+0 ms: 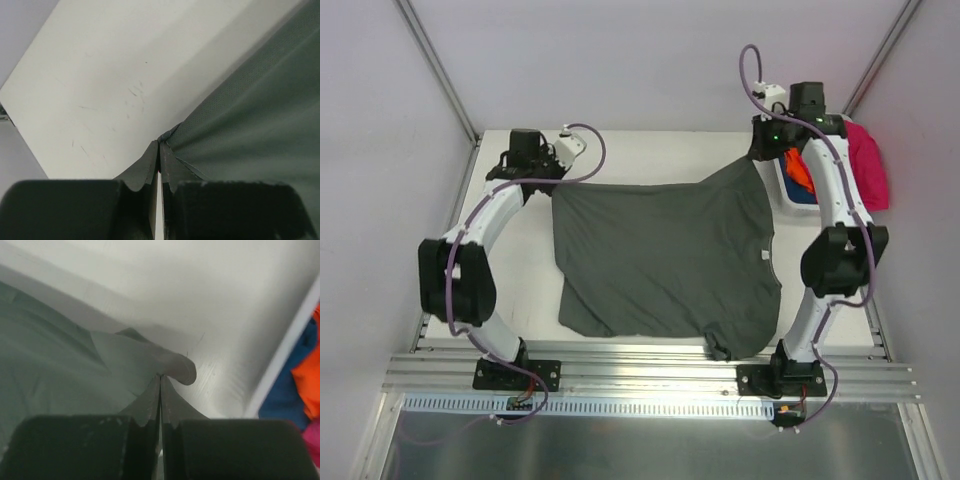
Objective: Fold and stack the t-shirts
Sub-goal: Flatten the tshirt out
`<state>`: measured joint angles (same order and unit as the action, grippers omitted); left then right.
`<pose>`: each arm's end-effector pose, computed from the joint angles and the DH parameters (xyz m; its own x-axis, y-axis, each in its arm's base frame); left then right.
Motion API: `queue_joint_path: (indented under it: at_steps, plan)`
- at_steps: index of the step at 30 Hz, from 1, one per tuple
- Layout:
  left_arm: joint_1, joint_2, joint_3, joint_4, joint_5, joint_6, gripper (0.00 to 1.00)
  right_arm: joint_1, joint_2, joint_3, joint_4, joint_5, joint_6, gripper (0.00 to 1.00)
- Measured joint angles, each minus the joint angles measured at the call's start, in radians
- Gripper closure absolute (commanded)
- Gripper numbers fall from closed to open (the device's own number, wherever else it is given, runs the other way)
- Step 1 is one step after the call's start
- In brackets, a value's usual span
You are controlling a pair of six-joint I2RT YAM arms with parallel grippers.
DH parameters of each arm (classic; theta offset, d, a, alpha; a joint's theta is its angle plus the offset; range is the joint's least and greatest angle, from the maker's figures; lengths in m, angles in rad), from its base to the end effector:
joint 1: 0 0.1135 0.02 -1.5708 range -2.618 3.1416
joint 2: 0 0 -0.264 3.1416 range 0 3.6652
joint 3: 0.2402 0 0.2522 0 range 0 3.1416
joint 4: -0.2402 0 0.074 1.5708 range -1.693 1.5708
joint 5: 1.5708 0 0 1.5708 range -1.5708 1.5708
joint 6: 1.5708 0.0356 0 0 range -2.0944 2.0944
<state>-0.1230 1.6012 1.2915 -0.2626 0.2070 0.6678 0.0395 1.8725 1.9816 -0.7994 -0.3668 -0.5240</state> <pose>0.3674 -0.0528 0.3009 -0.2415 0.6405 -0.7290 0.5618 0.7048 0.4332 0.4173 0.0293 0.3836 -0.3942 -0.4830 -0.7819 -0.5895 0.7856 -0.1881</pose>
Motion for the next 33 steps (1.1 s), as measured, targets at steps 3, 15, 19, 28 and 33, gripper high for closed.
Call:
queue_joint_path:
  at_steps: [3,15,19,28,33]
  plan:
    - [0.021,0.148,0.115,0.022,-0.004,-0.006,1.0,0.033,0.143,0.076,-0.002,0.015,-0.012,1.0]
    - [0.039,0.473,0.423,0.058,-0.057,0.002,1.0,0.082,0.369,0.215,0.032,0.06,-0.011,1.0]
    - [0.039,0.494,0.426,0.06,-0.065,-0.003,1.0,0.084,0.411,0.25,0.063,0.075,-0.005,0.99]
    - [0.039,0.531,0.434,0.058,-0.106,-0.035,1.0,0.097,0.465,0.275,0.079,0.097,-0.001,0.99]
    - [0.039,0.523,0.42,0.066,-0.112,-0.041,1.0,0.102,0.454,0.24,0.079,0.094,-0.003,1.0]
